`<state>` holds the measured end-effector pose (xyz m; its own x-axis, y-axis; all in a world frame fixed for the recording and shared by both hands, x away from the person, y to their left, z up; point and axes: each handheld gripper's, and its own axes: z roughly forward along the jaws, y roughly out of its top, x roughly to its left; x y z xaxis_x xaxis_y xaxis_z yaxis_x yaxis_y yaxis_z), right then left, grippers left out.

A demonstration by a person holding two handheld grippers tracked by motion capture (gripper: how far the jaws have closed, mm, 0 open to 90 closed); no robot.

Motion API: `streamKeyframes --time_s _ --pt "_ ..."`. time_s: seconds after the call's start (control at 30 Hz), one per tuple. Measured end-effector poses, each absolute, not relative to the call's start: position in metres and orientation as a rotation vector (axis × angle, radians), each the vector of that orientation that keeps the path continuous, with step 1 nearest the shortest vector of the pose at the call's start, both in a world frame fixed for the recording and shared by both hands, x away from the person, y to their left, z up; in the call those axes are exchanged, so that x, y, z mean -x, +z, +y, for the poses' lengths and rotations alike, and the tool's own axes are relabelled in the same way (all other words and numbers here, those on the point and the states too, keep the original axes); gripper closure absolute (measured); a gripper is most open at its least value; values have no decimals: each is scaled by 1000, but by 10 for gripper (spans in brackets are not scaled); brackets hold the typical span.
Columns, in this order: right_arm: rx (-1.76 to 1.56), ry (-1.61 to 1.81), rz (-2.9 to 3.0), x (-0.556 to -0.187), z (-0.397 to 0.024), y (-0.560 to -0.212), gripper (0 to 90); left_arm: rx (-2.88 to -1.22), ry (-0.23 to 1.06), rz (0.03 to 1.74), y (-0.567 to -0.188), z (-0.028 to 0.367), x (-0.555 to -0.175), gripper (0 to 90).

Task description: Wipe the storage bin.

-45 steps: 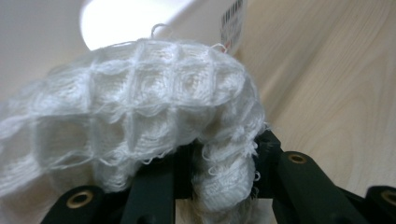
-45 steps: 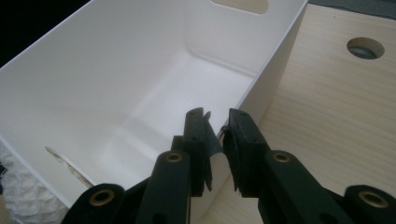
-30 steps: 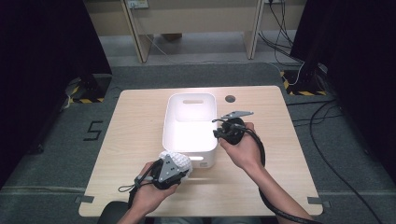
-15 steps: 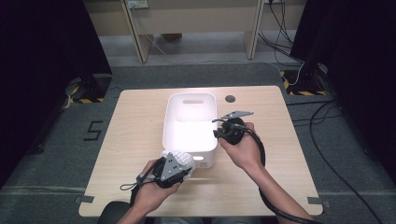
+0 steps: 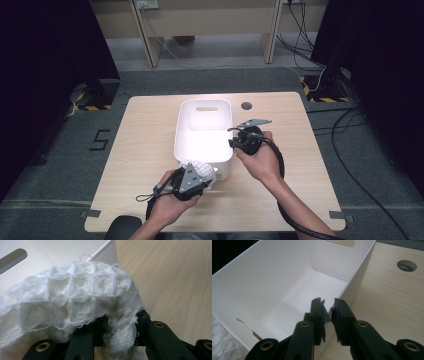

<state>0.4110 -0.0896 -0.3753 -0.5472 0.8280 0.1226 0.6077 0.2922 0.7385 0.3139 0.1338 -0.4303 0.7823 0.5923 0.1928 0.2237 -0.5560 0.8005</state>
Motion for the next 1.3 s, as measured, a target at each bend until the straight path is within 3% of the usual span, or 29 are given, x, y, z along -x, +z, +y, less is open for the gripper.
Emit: streamKeyframes --time_s 1.3 --pt "-1308 1110 2283 -411 -89 -375 784 -2286 576 612 -480 131 -319 682"
